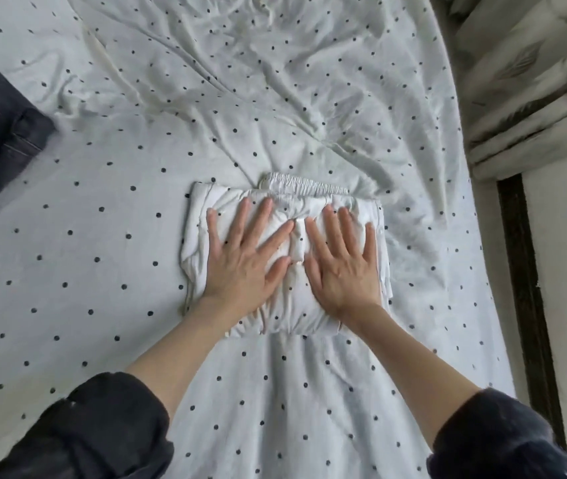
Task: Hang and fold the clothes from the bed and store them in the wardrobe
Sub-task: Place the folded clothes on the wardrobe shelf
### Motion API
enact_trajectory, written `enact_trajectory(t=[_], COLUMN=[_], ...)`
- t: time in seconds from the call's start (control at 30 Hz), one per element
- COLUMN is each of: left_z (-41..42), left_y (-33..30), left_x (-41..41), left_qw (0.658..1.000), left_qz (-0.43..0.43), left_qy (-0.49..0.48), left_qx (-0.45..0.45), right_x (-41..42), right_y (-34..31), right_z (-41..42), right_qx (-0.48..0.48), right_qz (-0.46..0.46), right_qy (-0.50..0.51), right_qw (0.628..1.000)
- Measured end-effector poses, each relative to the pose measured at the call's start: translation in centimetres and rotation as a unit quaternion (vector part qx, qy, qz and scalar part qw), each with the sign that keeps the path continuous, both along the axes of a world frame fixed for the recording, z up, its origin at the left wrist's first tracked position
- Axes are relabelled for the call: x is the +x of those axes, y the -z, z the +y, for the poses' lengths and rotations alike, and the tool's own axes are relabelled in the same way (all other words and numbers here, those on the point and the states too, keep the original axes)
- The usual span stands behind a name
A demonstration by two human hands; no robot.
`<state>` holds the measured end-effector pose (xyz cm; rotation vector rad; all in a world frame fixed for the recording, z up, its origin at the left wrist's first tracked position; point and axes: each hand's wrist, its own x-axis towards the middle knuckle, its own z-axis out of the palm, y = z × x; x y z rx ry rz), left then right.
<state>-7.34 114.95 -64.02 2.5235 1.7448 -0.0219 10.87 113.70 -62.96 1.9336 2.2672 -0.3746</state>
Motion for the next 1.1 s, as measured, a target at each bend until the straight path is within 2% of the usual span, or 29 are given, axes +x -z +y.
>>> enact_trajectory(t=[0.1,0.3,0.37,0.43,0.5,0.53,0.6,0.63,0.7,0.73,0.77,0.8,0.83,0.87,0.9,0.93,0.97,1.0,1.03,1.1], left_z=[0.1,0.4,-0.4,-1.9,-4.0,-5.2,-8.1,-9.3,-11.4,-11.8,-11.8,-11.9,-11.4,-11.0,-10.6,-10.2,-9.7,-9.3,-8.8,-7.5], left_y=[1.2,-0.9,-2.4,-4.2,-5.9,-6.3,-7.2,-7.7,-8.4,-8.3,-8.3,-8.3,-8.5,-8.5,-8.6,-8.7,-8.9,-9.3,-9.6,-10.4], left_x=[0.2,0.5,0.9,1.3,1.2,1.0,0.4,0.2,-0.1,0.0,0.0,-0.1,0.0,0.2,0.4,0.7,0.9,1.0,0.9,0.0], left_qw=[1.0,0.994,0.993,0.988,0.971,0.961,0.95,0.948,0.933,0.913,0.872,0.795,0.674,0.534,0.428,0.376,0.359,0.359,0.369,0.416], left_qz=[0.01,0.047,-0.003,-0.102,-0.214,-0.242,-0.246,-0.233,-0.208,-0.213,-0.242,-0.313,-0.417,-0.52,-0.588,-0.625,-0.64,-0.647,-0.649,-0.649], left_qy=[0.002,-0.027,-0.039,-0.064,-0.104,-0.129,-0.189,-0.217,-0.276,-0.304,-0.349,-0.42,-0.5,-0.556,-0.584,-0.596,-0.607,-0.617,-0.621,-0.612], left_qx=[-0.001,-0.091,-0.108,-0.1,-0.039,0.003,0.029,0.004,-0.103,-0.173,-0.244,-0.305,-0.349,-0.368,-0.361,-0.336,-0.306,-0.27,-0.237,-0.178], right_x=[-0.2,0.0,0.1,0.3,0.6,0.9,1.4,1.6,1.6,1.7,1.7,1.6,1.6,1.7,1.7,1.7,1.7,1.6,1.4,0.8], right_y=[1.3,-0.3,-1.6,-3.0,-4.3,-4.5,-5.3,-5.5,-6.0,-6.3,-6.5,-6.7,-6.8,-6.8,-6.8,-6.9,-7.1,-7.4,-7.8,-8.5], right_z=[0.2,0.8,0.7,0.2,-0.8,-1.4,-2.5,-2.8,-2.6,-2.1,-1.4,-1.2,-0.8,-0.8,-0.8,-1.0,-1.2,-1.5,-1.9,-2.7], right_qx=[-0.008,-0.055,-0.067,-0.064,-0.055,-0.048,-0.041,-0.04,-0.021,-0.008,0.002,0.0,-0.01,-0.027,-0.047,-0.065,-0.077,-0.079,-0.071,-0.071], right_qz=[-0.005,0.004,0.027,0.06,0.1,0.114,0.119,0.12,0.142,0.161,0.179,0.19,0.189,0.18,0.168,0.158,0.154,0.156,0.166,0.193], right_qy=[0.004,-0.009,-0.008,0.004,0.016,0.021,0.026,0.035,0.065,0.089,0.107,0.11,0.103,0.092,0.085,0.084,0.087,0.088,0.09,0.097], right_qw=[1.0,0.998,0.997,0.996,0.993,0.992,0.992,0.991,0.988,0.983,0.978,0.976,0.977,0.979,0.981,0.982,0.981,0.981,0.98,0.974])
